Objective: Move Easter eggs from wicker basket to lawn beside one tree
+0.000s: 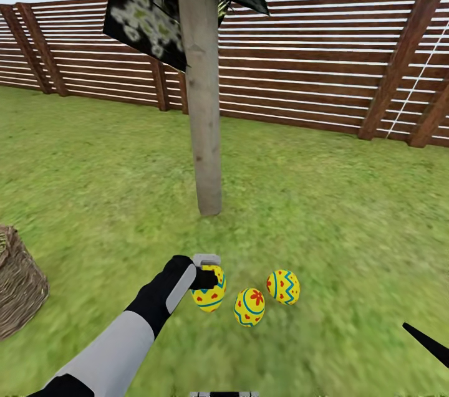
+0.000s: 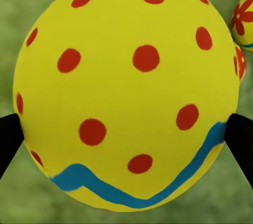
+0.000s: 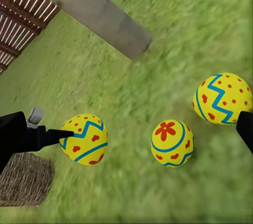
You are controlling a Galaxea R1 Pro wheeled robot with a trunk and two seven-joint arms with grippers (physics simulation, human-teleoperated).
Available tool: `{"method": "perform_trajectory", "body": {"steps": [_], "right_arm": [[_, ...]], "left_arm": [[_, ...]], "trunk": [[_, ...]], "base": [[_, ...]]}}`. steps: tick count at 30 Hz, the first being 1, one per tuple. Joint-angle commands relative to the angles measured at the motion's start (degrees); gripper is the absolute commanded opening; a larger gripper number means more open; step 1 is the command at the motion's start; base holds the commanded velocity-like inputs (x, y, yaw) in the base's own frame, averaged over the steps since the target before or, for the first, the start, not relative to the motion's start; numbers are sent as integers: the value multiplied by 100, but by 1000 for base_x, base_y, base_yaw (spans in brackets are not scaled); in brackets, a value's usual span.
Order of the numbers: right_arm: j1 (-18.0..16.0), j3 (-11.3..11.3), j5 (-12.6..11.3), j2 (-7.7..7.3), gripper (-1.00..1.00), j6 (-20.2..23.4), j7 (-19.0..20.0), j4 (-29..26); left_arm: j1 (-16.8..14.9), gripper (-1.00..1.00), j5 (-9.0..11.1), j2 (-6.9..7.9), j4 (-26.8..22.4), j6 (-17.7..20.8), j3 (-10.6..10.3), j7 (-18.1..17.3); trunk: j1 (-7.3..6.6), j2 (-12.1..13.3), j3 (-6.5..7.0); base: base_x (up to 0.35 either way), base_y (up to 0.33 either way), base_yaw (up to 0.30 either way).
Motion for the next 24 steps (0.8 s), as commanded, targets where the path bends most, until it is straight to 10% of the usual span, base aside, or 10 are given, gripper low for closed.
{"method": "perform_trajectory", "body": {"steps": [1,19,24], "right_arm": [[3,-1,-27,-1,100,40,-2,-2],[3,-1,-29,-1,100,40,-2,-2],[3,-3,-29,-7,100,40,-2,-2]], "left_arm": [[-4,-100,61,2,-5,9,-16,55],[5,-100,55,10,-16,-75,-39,57],[5,-100,58,33,-8,-420,-396,62]], "trunk": [[1,-4,-27],[48,-28,-426],[61,-34,-536]], "base": [[0,0,0],[0,0,0],[0,0,0]]}}
